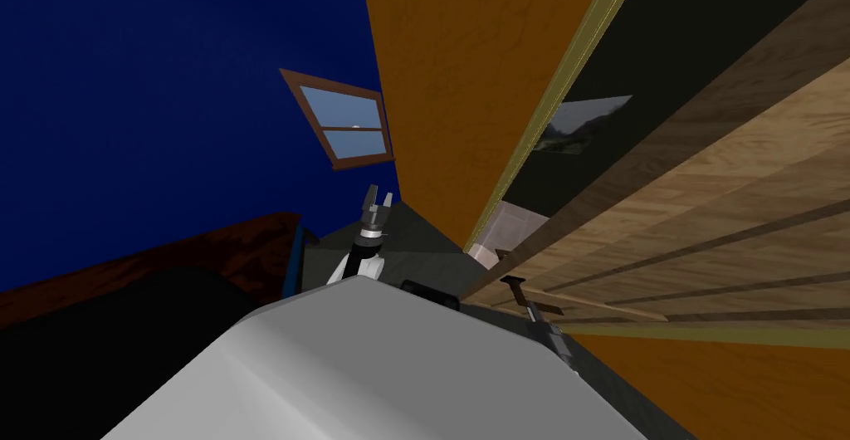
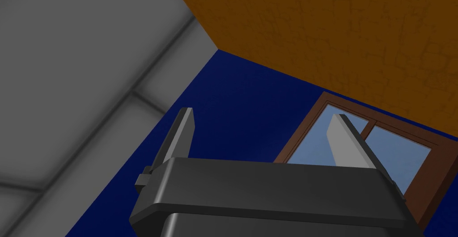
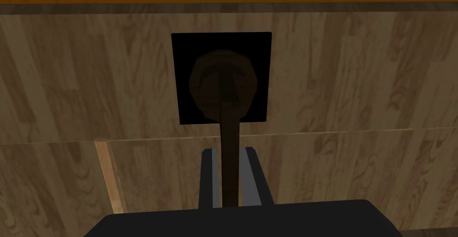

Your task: Pull the door open

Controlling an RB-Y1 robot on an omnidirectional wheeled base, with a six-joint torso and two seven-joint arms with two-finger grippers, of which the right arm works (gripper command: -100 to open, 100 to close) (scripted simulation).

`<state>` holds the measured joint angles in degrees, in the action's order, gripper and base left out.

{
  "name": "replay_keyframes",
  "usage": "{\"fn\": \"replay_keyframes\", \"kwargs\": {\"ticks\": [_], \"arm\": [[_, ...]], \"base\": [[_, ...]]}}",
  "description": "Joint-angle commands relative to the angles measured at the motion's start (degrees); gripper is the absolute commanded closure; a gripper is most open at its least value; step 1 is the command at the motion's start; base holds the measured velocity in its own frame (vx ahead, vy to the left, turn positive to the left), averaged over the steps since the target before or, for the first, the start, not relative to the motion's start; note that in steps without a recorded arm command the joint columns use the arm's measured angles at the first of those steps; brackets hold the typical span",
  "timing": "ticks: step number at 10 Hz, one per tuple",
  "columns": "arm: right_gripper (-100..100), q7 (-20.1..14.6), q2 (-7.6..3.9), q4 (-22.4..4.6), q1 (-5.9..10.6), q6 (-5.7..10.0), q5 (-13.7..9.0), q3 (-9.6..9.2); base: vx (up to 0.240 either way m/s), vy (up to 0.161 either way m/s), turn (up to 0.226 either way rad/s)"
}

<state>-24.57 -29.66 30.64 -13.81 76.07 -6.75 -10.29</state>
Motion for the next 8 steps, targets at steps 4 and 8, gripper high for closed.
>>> {"fn": "replay_keyframes", "kwargs": {"ticks": [4, 8], "arm": [[100, -0.41, -0.2, -1.48, -0.31, 2.88, 0.78, -1.36], [100, 1.19, 1.08, -1.15, 3.06, -0.13, 1.52, -1.15]], "base": [[-0.127, -0.081, 0.058], [0.104, 0.082, -0.005]]}}
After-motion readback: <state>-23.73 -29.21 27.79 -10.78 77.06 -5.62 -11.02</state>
